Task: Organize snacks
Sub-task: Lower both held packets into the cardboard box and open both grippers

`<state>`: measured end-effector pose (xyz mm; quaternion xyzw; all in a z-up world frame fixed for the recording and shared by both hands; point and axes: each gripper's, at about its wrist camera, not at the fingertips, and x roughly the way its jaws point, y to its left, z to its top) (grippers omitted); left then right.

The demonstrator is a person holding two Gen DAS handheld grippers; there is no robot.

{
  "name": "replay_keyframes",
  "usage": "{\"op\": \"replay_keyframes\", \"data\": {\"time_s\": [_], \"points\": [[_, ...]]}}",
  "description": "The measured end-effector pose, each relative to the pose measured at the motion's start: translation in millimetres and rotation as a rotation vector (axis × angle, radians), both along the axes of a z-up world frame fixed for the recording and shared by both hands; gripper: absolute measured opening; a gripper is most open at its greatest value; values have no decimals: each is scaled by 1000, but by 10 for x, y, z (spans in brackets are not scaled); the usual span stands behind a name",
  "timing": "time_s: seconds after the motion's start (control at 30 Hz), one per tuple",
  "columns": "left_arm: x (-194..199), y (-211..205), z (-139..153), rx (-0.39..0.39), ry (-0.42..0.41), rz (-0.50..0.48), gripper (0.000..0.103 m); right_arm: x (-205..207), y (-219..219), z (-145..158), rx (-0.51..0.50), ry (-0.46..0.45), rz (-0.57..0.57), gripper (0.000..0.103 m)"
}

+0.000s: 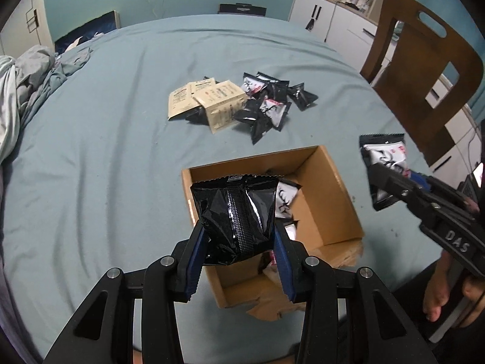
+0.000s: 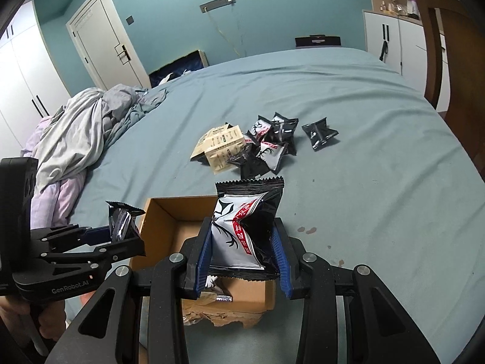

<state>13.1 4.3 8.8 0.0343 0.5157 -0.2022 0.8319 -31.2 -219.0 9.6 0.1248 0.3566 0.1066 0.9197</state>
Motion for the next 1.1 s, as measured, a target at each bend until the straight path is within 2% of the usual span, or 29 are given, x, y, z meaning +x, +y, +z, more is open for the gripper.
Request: {"op": "replay_keyframes", "data": {"time_s": [0.1,0.17,0.2,0.23,0.37,0.67,0.8,0.9,0.97,1.1], "points": [[-20,-22,-4,-12,-2,-19,45,15,9,-15,-4,12,-1,35],[-39,-32,5,-3,-19,-17,63,14,20,-4,-5,13,3,35],[-48,-27,23,-1,-34,-10,76,14,28,-2,-8,13,7,35],[-58,-10,56,-4,-58,3,82,15,38,0,-12,13,10,35],[-39,49,116,18,-108,51,83,41,66,-11,-26,26,21,35],[91,263,91,42,-109,167,83,18,224,3,-69,12,102,36],[112,300,105,45,-118,179,83,16,367,-12,-146,8,140,36],[107,309,120,55,-135,187,83,56,410,-42,-156,37,153,36],[105,305,120,55,-136,185,83,105,412,-63,-133,68,155,39],[97,273,101,60,-127,170,83,210,341,-94,-80,123,121,52]]}}
